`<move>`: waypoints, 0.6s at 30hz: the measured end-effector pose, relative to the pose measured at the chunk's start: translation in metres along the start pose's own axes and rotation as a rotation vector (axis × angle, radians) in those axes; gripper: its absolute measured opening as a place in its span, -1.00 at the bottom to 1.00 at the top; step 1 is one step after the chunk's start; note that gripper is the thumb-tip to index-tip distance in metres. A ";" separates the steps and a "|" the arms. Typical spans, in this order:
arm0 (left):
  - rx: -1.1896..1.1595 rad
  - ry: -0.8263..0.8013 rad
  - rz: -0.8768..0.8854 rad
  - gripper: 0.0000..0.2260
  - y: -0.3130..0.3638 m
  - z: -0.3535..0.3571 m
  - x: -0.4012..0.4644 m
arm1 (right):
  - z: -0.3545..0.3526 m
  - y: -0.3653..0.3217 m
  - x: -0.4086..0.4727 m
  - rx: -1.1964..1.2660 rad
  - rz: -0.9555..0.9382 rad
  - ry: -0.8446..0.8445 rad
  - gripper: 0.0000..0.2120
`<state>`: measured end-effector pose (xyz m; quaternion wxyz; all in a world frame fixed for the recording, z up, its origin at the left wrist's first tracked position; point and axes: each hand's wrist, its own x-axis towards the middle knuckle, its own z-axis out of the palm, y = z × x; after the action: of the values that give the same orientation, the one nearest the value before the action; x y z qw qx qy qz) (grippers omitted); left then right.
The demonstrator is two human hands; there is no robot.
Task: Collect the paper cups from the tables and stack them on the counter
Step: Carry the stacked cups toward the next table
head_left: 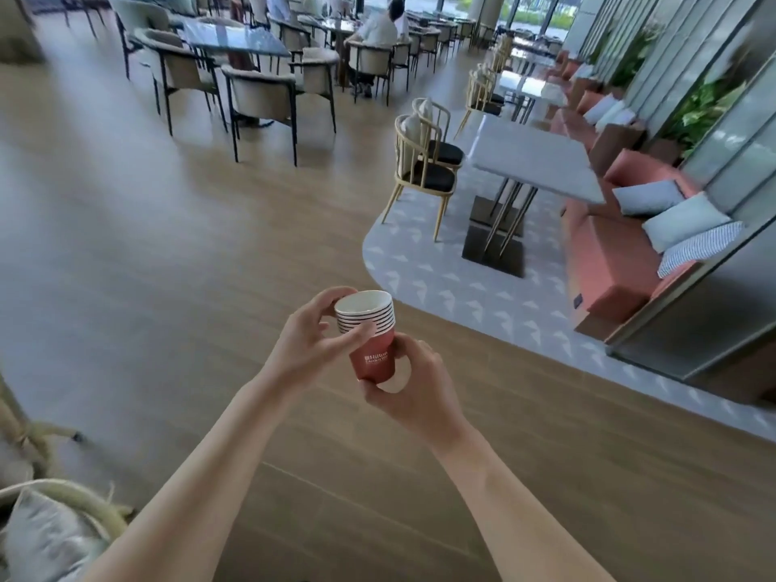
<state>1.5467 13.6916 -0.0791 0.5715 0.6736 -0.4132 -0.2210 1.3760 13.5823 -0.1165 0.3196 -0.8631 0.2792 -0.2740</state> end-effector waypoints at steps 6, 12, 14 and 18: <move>0.052 0.151 -0.038 -0.53 -0.024 -0.076 0.019 | 0.065 -0.032 0.066 0.015 -0.124 -0.103 -0.43; 0.137 0.356 -0.085 -0.55 -0.046 -0.144 0.017 | 0.135 -0.063 0.116 0.070 -0.308 -0.225 -0.42; 0.172 0.432 -0.105 -0.52 -0.053 -0.162 0.015 | 0.156 -0.072 0.134 0.065 -0.385 -0.264 -0.42; 0.226 0.567 -0.165 -0.43 -0.068 -0.192 0.020 | 0.193 -0.083 0.169 0.088 -0.525 -0.337 -0.41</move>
<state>1.7264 13.7883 -0.0926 0.5656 0.7989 -0.2034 -0.0227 1.6447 13.6010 -0.1331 0.3167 -0.9242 -0.0221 -0.2121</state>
